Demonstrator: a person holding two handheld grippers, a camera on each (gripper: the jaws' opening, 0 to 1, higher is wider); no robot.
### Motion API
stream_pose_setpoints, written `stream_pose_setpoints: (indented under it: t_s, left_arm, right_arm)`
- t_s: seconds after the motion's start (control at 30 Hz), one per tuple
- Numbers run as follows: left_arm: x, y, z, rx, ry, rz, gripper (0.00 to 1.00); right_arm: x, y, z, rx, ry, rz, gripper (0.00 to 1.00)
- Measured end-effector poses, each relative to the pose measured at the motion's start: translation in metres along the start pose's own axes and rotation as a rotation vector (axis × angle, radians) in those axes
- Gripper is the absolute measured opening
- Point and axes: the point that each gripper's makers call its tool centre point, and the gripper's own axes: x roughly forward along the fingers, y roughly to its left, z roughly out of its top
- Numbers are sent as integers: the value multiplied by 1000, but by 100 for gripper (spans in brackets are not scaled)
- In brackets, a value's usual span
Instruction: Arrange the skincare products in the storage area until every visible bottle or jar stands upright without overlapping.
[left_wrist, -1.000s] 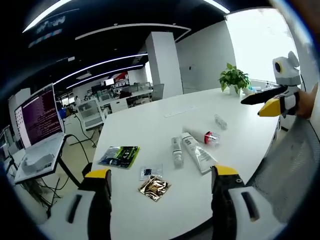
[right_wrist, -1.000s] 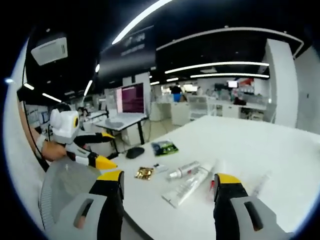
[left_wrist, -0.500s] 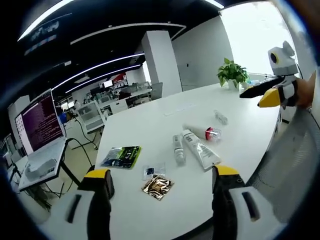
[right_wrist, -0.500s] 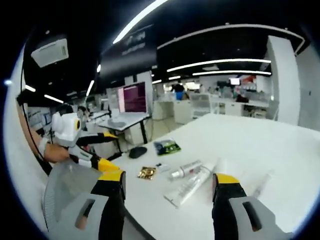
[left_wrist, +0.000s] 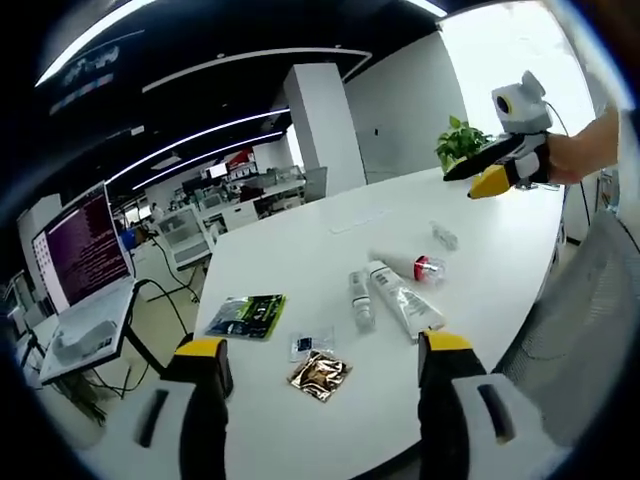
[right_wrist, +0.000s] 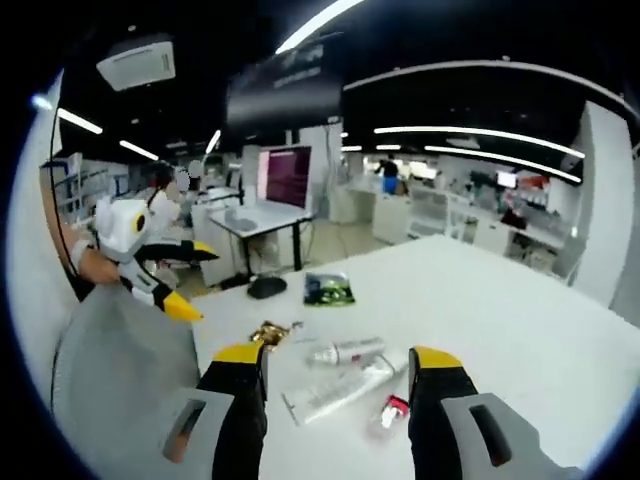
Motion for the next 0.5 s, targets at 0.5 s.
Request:
stream_pose_setpoints:
  t_s: [0.5]
  left_arm:
    - [2,0,-6,22,22,-4,64]
  right_arm:
    - [63,6,-55,-403,337,344,54]
